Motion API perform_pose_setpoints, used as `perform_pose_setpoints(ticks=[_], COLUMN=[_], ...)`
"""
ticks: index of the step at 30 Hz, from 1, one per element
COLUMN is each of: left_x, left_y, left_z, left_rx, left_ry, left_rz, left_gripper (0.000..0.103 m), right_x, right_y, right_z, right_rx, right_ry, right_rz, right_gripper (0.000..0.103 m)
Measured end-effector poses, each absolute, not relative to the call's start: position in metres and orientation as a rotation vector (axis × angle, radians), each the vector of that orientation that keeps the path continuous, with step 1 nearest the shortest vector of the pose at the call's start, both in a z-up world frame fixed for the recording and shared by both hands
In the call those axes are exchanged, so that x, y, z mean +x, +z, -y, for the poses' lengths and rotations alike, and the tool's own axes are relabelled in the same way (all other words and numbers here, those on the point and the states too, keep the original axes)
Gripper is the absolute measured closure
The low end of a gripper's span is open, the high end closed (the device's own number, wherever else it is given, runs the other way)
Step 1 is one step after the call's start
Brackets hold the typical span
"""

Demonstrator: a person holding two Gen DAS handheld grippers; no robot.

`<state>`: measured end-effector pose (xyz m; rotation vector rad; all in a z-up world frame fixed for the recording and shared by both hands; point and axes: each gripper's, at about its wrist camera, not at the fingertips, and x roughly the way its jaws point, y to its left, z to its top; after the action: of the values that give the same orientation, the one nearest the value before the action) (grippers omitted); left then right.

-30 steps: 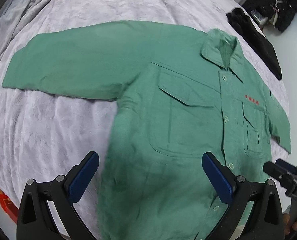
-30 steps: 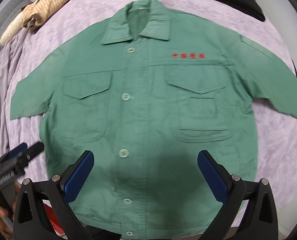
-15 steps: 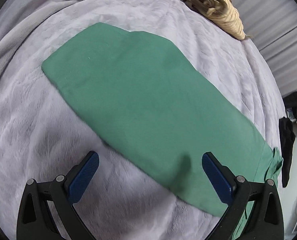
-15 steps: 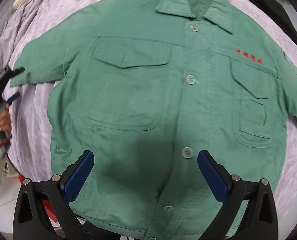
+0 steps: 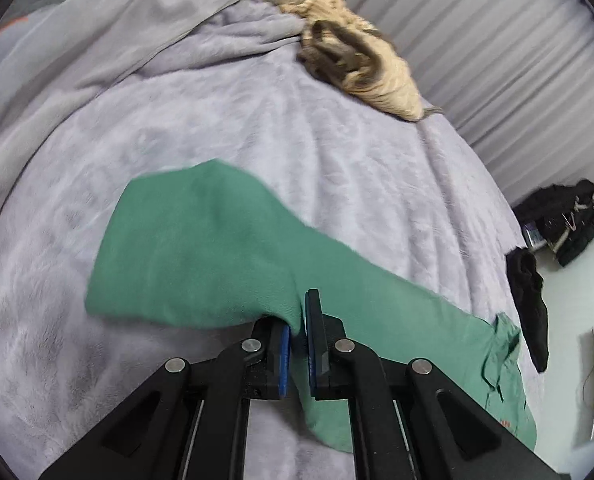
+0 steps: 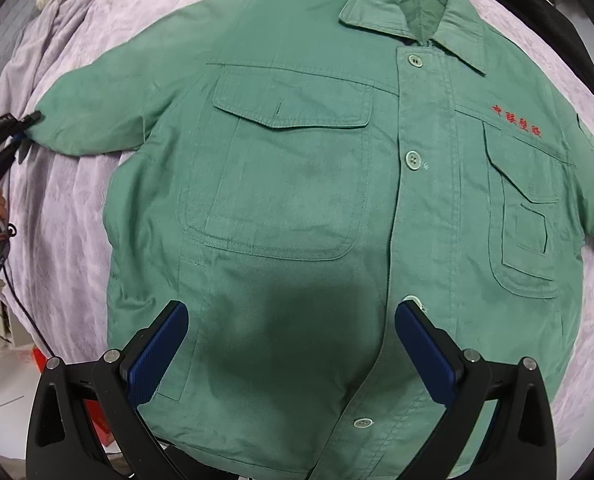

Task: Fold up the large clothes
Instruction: 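Grasp the green jacket's sleeve cuff with the left gripper and lift it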

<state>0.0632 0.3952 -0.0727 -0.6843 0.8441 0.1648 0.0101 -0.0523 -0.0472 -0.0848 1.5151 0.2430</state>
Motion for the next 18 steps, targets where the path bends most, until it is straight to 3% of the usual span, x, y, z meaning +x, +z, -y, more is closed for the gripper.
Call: perform_pose_setpoints(ticks=[7, 10, 13, 18], left_x=[0.111, 0.128, 0.141, 0.13], left_y=[0.033, 0.051, 0.035, -0.037], left_z=[-0.252, -0.164, -0.076, 0.034], left_rx=[-0.45, -0.357, -0.264, 0.012], left_ry=[-0.19, -0.356, -0.47, -0.438], left_rz=[-0.728, -0.733, -0.818, -0.984], left_gripper=[0.095, 0.095, 0.095, 0.095], right_x=[0.015, 0.014, 0.015, 0.007], right_y=[-0.027, -0.017, -0.014, -0.028], right_z=[0.101, 0.127, 0.161, 0.218], right_rx=[0.004, 0.046, 0.093, 0.189], right_ry=[0.2, 0.164, 0.113, 0.009], right_rz=[-1.464, -1.436, -1.409, -1.426], right_gripper=[0.0, 0.0, 0.0, 0.0])
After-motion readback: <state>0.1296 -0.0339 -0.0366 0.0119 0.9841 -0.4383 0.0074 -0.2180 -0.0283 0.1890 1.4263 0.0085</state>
